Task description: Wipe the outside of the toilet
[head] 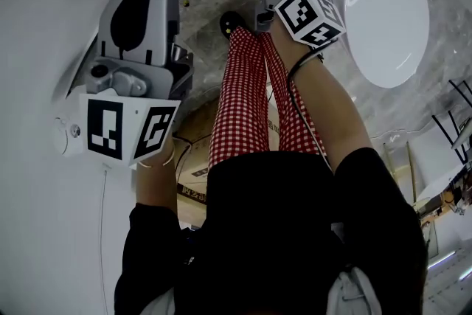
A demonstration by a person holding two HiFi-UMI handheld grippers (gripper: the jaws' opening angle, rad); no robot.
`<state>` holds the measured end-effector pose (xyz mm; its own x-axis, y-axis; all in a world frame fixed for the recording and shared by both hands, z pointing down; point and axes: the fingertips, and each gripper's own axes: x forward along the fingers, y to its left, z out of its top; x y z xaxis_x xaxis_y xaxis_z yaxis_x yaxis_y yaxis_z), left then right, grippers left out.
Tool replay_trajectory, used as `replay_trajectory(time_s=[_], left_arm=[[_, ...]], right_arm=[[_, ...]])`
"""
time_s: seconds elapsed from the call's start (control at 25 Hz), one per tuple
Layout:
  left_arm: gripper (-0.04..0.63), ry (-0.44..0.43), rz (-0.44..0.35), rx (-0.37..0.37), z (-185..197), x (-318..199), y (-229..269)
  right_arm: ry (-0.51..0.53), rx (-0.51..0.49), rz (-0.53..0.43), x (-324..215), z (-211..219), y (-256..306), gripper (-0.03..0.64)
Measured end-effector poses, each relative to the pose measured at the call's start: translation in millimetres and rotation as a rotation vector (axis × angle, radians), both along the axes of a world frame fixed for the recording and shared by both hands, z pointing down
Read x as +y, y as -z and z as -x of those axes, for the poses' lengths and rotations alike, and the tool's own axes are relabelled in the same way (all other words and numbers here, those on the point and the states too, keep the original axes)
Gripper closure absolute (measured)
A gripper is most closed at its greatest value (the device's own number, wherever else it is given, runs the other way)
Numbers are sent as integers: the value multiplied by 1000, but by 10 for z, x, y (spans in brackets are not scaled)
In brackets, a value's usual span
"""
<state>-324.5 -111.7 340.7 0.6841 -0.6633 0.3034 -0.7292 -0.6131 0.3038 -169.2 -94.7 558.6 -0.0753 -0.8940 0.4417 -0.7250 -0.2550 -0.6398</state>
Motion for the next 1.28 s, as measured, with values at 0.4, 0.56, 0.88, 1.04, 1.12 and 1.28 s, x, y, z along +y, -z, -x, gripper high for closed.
replay_trajectory(time_s=[0.4, 0.56, 0.88, 1.04, 1.12, 1.28], left_arm=[[589, -30, -7, -19, -90, -5, -2], [589, -45, -16, -25, -133, -19, 15], [589, -50, -14, -9, -142, -37, 24], [589, -40, -12, -11, -75, -30, 9], [589, -35, -8, -13, -51, -19, -11], [589, -30, 4, -16, -29, -15, -68]], right_arm=[[-82, -86, 33, 191, -98, 60, 545], [-82, -76, 49, 313, -171, 77, 543], [-141, -87, 81, 506, -296, -48, 544], [-157, -86, 101, 480, -271, -118, 545], [-161, -84, 116, 483, -262, -194, 545], [-171, -80, 148, 490, -264, -364, 545]])
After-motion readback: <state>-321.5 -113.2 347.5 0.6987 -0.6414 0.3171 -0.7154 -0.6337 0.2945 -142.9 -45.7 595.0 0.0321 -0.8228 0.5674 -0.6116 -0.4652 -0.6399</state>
